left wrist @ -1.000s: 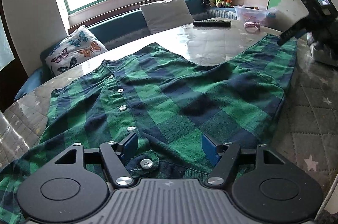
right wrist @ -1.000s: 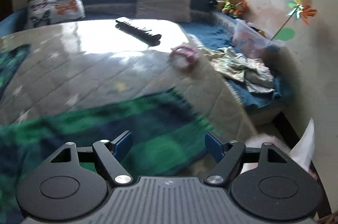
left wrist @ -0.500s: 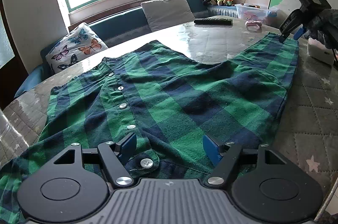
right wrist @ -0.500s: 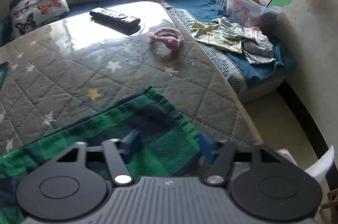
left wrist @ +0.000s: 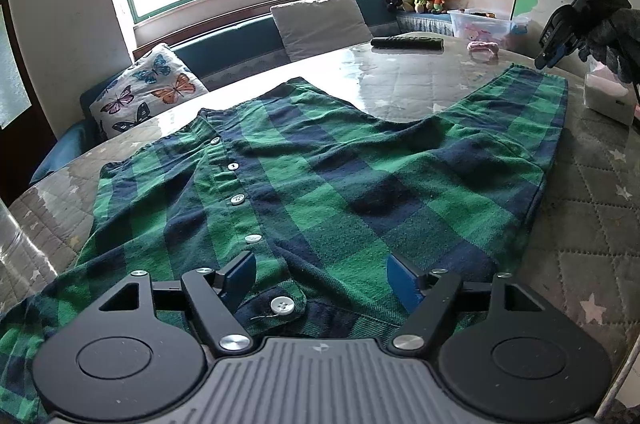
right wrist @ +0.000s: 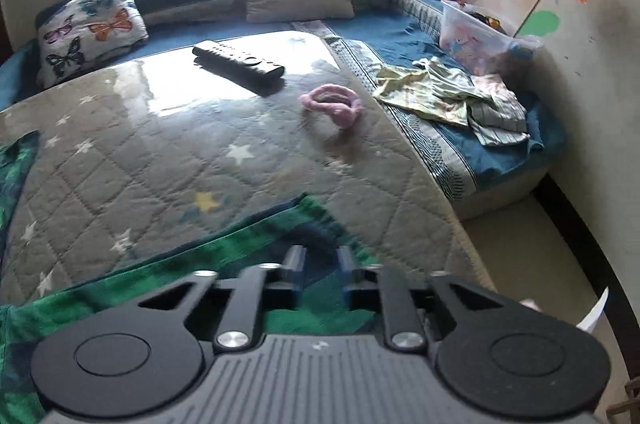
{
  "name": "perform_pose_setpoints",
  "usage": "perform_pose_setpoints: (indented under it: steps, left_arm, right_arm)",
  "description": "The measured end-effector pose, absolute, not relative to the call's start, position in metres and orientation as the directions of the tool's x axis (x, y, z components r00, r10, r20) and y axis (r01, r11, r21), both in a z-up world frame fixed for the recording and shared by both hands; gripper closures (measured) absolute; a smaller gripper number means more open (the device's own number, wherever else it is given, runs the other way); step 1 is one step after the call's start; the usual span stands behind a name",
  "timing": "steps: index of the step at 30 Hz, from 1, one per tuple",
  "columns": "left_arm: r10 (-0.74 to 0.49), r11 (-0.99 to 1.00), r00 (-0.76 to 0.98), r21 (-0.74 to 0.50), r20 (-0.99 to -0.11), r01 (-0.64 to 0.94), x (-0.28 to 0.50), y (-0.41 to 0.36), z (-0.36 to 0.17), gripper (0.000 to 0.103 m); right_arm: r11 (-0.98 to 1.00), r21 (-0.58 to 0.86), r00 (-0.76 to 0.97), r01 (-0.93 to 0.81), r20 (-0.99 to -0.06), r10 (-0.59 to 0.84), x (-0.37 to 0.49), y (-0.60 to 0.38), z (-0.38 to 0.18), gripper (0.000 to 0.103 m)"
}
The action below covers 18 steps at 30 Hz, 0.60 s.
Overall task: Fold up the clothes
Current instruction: 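Grasp the shirt hem edge with the right gripper and lift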
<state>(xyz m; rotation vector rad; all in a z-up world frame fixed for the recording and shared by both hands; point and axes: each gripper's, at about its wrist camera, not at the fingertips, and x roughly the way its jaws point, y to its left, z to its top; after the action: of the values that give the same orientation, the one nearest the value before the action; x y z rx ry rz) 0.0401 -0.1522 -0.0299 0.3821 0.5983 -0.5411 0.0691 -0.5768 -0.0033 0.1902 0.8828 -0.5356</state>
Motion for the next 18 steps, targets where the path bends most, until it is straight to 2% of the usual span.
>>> perform_pose_setpoints:
  steps: [2,4,6,12,13,14,16,17,18]
  left_arm:
    - [-0.364,0.795,0.695,0.182,-0.621,0.579,0.040,-0.152,-0.031,0.027]
    - [-0.362,0.796,0.693,0.181,-0.623,0.578,0.040,-0.152,-0.031,0.027]
    - [-0.362,0.796,0.692,0.179,-0.624,0.578,0.040,-0.152,-0.031,0.027]
    - [-0.362,0.795,0.691,0.180,-0.625,0.579,0.040,-0.153,-0.032,0.027]
    - [-0.362,0.795,0.691,0.180,-0.625,0.579,0.040,-0.153,-0.032,0.027]
    - [-0.362,0.795,0.691,0.180,-0.626,0.579,0.040,-0.153,-0.032,0.027]
    - [-0.361,0.795,0.691,0.181,-0.626,0.579,0.040,-0.153,-0.032,0.027]
    - [-0.361,0.796,0.691,0.180,-0.626,0.578,0.040,-0.153,-0.032,0.027]
    - [-0.361,0.796,0.692,0.180,-0.626,0.578,0.039,-0.153,-0.032,0.027]
  right_arm:
    - [0.850,-0.053,0.503,0.524,-0.787,-0.359,0.071,-0.583,-0.004,0.051]
    - [0.847,-0.056,0.491,0.528,-0.793,-0.359,0.074,-0.587,-0.006,0.049]
    - [0.843,-0.061,0.477,0.534,-0.802,-0.360,0.075,-0.592,-0.009,0.040]
    - [0.838,-0.011,0.453,0.545,-0.838,-0.305,0.074,-0.603,-0.025,0.041]
    - [0.839,-0.008,0.457,0.544,-0.836,-0.304,0.074,-0.602,-0.026,0.043]
    - [0.841,-0.002,0.462,0.540,-0.835,-0.299,0.073,-0.601,-0.025,0.051]
    - [0.846,0.004,0.469,0.533,-0.833,-0.292,0.072,-0.599,-0.023,0.067]
    - [0.849,0.007,0.473,0.529,-0.833,-0.288,0.071,-0.597,-0.023,0.082]
    - [0.851,0.009,0.477,0.526,-0.831,-0.286,0.071,-0.596,-0.022,0.089]
